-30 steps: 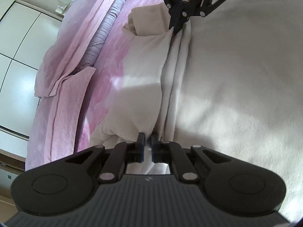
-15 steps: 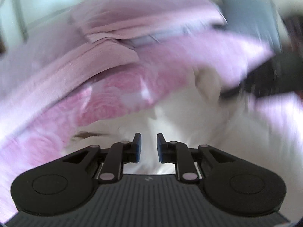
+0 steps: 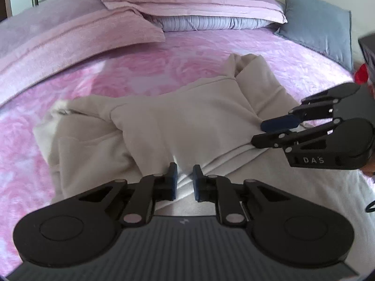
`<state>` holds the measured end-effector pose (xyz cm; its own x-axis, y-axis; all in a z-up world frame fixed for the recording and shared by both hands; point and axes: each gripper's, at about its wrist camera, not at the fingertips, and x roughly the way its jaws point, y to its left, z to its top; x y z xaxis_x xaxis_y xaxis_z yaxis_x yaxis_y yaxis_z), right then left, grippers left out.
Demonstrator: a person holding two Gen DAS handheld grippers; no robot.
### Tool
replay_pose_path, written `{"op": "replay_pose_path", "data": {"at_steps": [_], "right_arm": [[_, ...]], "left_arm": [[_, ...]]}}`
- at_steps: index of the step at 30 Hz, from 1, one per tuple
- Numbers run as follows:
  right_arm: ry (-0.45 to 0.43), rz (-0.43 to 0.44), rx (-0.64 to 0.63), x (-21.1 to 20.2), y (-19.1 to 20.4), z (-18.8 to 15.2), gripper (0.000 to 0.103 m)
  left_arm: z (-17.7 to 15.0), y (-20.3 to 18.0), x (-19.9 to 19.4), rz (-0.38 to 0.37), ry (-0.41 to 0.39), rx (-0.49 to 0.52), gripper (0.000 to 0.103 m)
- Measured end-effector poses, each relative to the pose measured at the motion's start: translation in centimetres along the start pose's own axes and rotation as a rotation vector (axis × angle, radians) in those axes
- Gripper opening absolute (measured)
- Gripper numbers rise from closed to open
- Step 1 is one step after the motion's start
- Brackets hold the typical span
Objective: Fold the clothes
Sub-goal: 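Release the garment and lift both grippers away from the folded strip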
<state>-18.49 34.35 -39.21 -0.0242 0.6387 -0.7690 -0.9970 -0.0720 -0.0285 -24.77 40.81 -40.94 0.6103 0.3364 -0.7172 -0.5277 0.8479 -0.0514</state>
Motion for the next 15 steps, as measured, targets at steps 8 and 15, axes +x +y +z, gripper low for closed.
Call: {"op": "replay_pose_path", "data": {"at_steps": [8, 15], "right_arm": [[0.098, -0.12, 0.149, -5.2, 1.4, -6.0, 0.043], [0.193, -0.204, 0.236, -14.4, 2.5, -15.6, 0.044]], "left_arm": [[-5.6, -1.0, -4.9, 0.04, 0.089, -0.094, 0.013], [-13.8, -3.1, -14.4, 0.045, 0.217, -0.125, 0.014]]}}
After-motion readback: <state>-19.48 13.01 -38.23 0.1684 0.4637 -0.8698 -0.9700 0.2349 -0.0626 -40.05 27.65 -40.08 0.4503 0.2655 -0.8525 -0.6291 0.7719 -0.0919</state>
